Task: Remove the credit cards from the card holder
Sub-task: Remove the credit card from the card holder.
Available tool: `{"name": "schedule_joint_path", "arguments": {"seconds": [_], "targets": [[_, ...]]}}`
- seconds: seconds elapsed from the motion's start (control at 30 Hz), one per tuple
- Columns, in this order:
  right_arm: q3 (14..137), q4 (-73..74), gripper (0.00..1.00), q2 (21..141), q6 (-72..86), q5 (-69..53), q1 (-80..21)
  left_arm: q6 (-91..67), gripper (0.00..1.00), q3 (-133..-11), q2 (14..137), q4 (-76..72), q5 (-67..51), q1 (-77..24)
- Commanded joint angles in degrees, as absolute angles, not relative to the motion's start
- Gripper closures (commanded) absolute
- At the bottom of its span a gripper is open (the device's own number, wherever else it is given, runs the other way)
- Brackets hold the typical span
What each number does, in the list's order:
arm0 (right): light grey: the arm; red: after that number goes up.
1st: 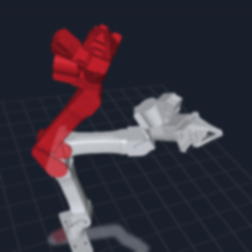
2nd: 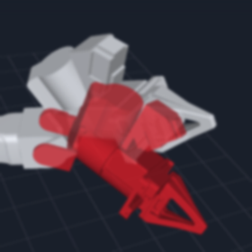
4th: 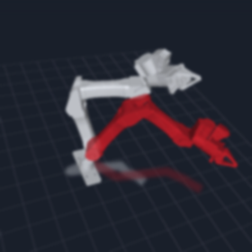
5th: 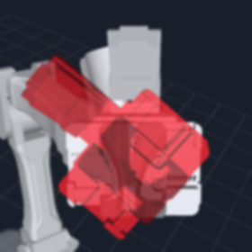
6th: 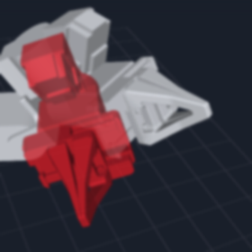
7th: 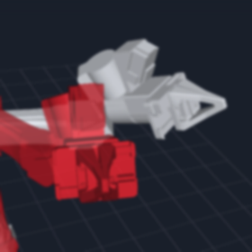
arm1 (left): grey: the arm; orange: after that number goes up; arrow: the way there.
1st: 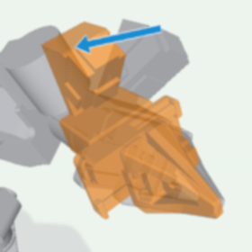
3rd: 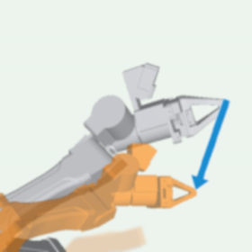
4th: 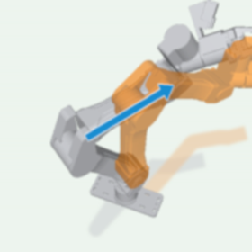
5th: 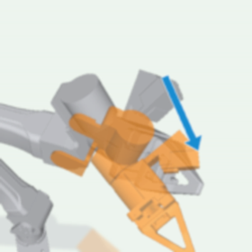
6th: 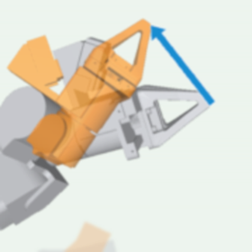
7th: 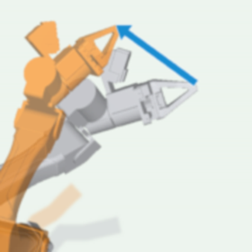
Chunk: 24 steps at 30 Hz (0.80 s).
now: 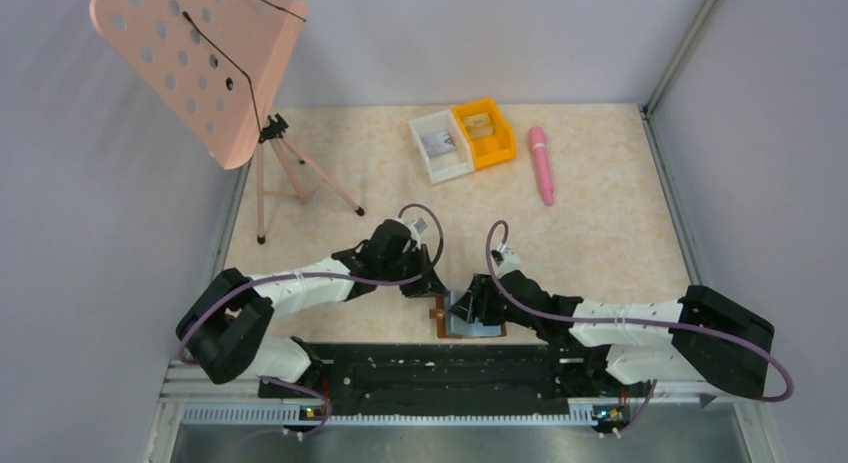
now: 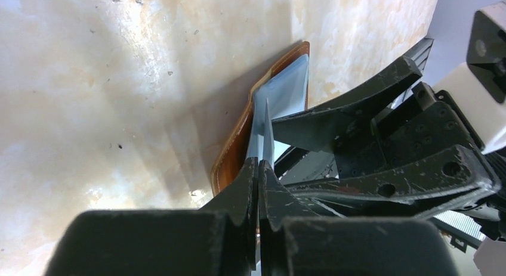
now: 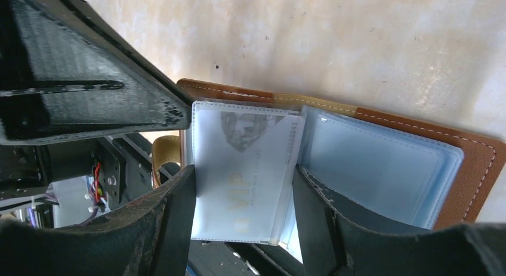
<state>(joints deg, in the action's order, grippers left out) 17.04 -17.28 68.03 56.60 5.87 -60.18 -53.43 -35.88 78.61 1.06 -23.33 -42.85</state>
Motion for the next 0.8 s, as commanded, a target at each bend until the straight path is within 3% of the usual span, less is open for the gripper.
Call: {"name": "schedule_joint_path", "arguments": {"seconds": [0.0, 0.57, 0.77], "targets": [[19.5, -21.27, 0.44, 68.18, 55.91, 5.03, -59.7, -52.97, 1.0, -35.02, 81.23, -3.22, -25.82, -42.99], [22.33, -14.67, 0.33, 67.89, 56.01, 6.05, -59.72, -58.32, 1.0, -31.89, 87.27, -16.4, -35.01, -43.46], [23.68, -10.28, 0.37, 67.81, 56.48, 6.64, -59.72, -58.95, 1.0, -31.77, 87.45, -18.03, -35.64, -44.02]]}}
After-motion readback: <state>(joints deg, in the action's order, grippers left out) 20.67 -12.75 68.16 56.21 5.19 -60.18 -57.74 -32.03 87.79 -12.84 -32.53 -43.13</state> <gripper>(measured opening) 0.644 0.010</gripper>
